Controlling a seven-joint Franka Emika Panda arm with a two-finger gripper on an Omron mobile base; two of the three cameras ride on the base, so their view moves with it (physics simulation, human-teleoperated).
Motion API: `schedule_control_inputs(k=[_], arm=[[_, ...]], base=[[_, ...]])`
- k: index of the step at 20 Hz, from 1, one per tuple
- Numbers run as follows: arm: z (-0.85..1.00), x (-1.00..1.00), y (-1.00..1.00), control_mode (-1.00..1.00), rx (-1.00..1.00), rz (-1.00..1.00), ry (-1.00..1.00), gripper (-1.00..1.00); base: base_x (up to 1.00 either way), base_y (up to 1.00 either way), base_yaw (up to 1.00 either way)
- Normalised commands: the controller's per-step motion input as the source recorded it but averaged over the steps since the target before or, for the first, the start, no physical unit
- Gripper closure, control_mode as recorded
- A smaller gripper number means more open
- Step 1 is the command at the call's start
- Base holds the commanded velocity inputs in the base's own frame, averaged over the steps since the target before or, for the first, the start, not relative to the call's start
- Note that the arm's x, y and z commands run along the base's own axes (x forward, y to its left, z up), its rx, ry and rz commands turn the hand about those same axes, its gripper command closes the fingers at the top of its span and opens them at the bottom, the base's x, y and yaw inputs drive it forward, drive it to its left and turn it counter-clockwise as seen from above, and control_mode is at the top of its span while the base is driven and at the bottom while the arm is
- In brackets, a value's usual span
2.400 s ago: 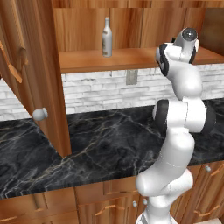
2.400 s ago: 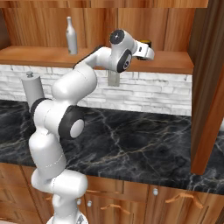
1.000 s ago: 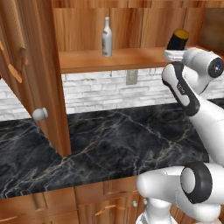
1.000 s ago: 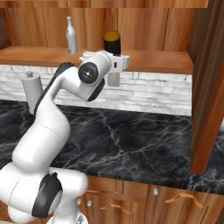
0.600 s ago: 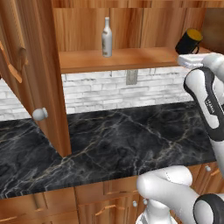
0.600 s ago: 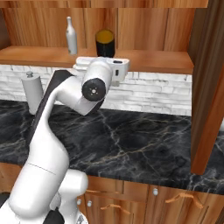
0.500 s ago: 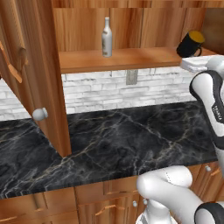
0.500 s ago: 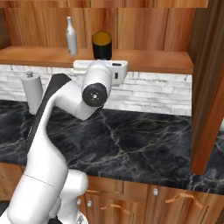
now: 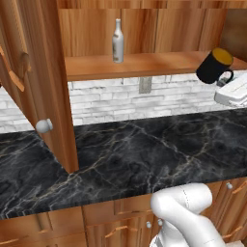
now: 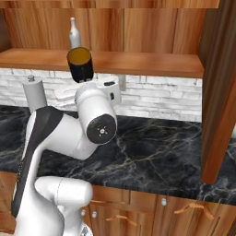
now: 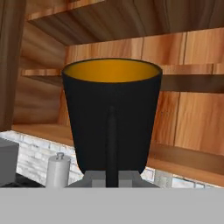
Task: Open the cabinet directly in front. Then move the liquor and the mug to the dining counter with the candle on it.
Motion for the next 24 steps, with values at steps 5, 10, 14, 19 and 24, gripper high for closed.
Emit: schedule_control_inputs(k=[5, 10, 14, 19, 24], arm=[[-0.33, -1.0, 0.52, -1.0, -0.17, 0.22, 0.0, 1.0], [-0.45, -1.0, 0.5, -1.0, -0.18, 0.22, 0.01, 1.0], [-0.54, -1.0, 0.41, -1.0, -0.18, 0.2, 0.09, 1.0], [-0.65, -0.82, 0.31, -1.0, -0.16, 0.14, 0.12, 1.0], [-0.39, -0.1, 0.05, -1.0, -0.04, 0.0, 0.07, 1.0]], base=[[0.0, 0.0, 0.0], [0.0, 0.0, 0.0], [0.0, 0.0, 0.0], [0.0, 0.0, 0.0], [0.0, 0.0, 0.0]])
